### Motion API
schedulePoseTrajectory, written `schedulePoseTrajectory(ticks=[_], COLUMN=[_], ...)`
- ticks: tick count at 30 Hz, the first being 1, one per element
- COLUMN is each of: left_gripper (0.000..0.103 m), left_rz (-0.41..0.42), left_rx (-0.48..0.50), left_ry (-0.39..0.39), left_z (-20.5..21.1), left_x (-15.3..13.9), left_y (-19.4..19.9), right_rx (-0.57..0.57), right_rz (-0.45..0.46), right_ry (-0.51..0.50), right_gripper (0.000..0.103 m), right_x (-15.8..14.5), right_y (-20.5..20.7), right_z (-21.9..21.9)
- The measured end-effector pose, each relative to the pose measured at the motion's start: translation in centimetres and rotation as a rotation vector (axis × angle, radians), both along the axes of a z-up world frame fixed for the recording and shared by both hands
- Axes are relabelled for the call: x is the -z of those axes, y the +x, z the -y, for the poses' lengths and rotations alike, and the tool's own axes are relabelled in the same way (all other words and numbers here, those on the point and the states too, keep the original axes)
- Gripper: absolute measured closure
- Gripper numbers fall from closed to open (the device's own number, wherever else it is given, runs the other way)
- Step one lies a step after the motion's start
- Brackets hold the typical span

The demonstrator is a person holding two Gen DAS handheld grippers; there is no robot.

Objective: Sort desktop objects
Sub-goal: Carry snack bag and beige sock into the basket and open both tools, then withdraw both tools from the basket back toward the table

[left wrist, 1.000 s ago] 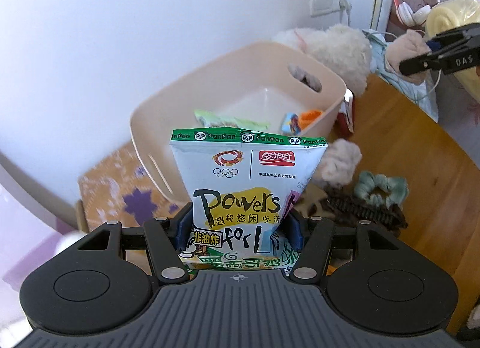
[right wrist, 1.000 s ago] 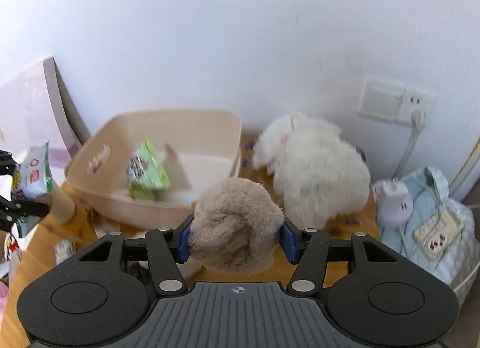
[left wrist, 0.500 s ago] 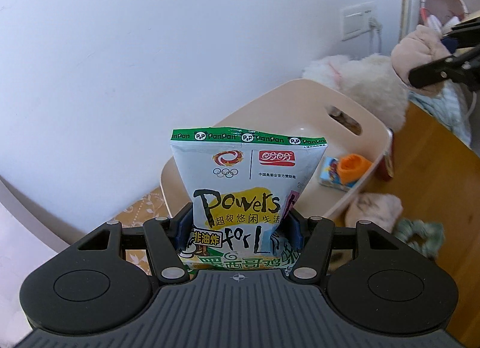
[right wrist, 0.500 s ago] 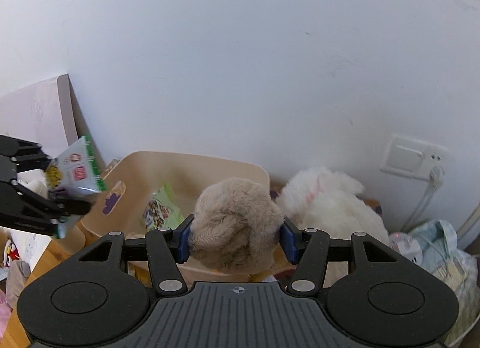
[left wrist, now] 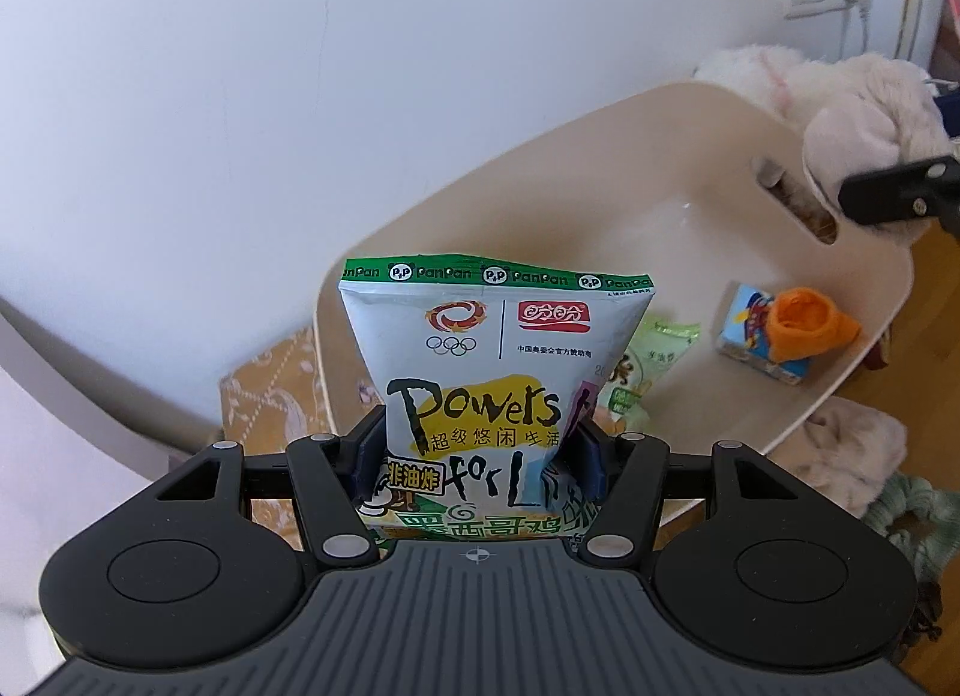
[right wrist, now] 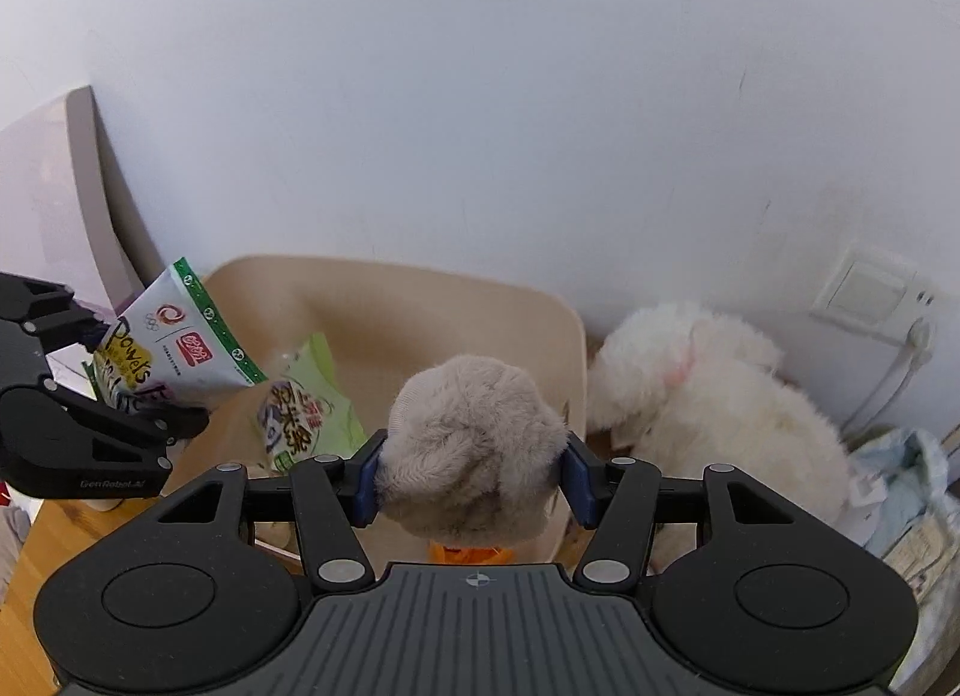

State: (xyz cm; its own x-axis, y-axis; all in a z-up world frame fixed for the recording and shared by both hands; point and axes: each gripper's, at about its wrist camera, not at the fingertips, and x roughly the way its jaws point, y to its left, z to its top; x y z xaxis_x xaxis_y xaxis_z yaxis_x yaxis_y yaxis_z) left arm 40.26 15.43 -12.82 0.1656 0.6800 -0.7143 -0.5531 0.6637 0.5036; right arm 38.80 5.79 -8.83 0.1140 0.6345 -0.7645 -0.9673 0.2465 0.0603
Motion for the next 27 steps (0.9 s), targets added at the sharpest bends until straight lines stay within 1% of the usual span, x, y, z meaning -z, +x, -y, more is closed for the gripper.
schedulePoseTrajectory(ticks=[2,5,10,11,12,14,16,17,18,19,23,25,27], left_gripper=[0.041,0.041,0.041,0.041,0.041,0.039,0.031,0.029,0.026,0.026,0.026,0.026,0.026], left_rz=[0.008,0.03,0.002,0.0,0.001,0.013,0.039,0.052,0.06,0.066,0.063,0.064,0.061], left_rx=[-0.022,-0.067,-0.076,-0.079,-0.081,-0.09,-0.079,-0.075,-0.07,-0.064,-0.068,-0.068,-0.077], left_ry=[-0.008,-0.04,-0.037,-0.041,-0.046,-0.045,-0.053,-0.051,-0.048,-0.045,-0.018,0.002,0.023], left_z=[-0.4,-1.1,-1.4,-1.4,-1.5,-1.5,-1.3,-1.2,-1.0,-1.0,-0.4,-0.2,0.2], left_x=[0.5,0.8,1.6,1.7,1.8,2.0,1.8,1.7,1.6,1.5,1.2,0.9,0.5], left_y=[0.0,-0.1,0.0,0.0,0.0,-0.1,-0.4,-0.5,-0.6,-0.6,-0.9,-1.1,-1.3], right_rx=[0.006,0.018,0.01,0.006,0.001,-0.009,-0.021,-0.024,-0.025,-0.025,-0.043,-0.055,-0.062], right_rz=[-0.013,-0.011,0.008,0.007,0.006,0.014,0.03,0.037,0.04,0.041,0.059,0.074,0.084], right_ry=[-0.004,-0.035,-0.079,-0.085,-0.09,-0.1,-0.101,-0.099,-0.094,-0.087,-0.078,-0.068,-0.052], right_gripper=[0.048,0.048,0.048,0.048,0.046,0.04,0.035,0.032,0.026,0.024,0.02,0.014,0.014], right_x=[0.9,2.3,3.7,3.4,3.6,3.9,3.9,3.9,3.8,3.8,3.4,3.1,2.7], right_y=[0.1,0.0,-1.0,-1.5,-1.6,-2.0,-2.2,-2.3,-2.4,-2.4,-2.7,-2.9,-3.0], right_z=[-0.5,-1.5,-2.4,-2.3,-2.4,-2.4,-2.4,-2.4,-2.3,-2.2,-1.8,-1.3,-0.8])
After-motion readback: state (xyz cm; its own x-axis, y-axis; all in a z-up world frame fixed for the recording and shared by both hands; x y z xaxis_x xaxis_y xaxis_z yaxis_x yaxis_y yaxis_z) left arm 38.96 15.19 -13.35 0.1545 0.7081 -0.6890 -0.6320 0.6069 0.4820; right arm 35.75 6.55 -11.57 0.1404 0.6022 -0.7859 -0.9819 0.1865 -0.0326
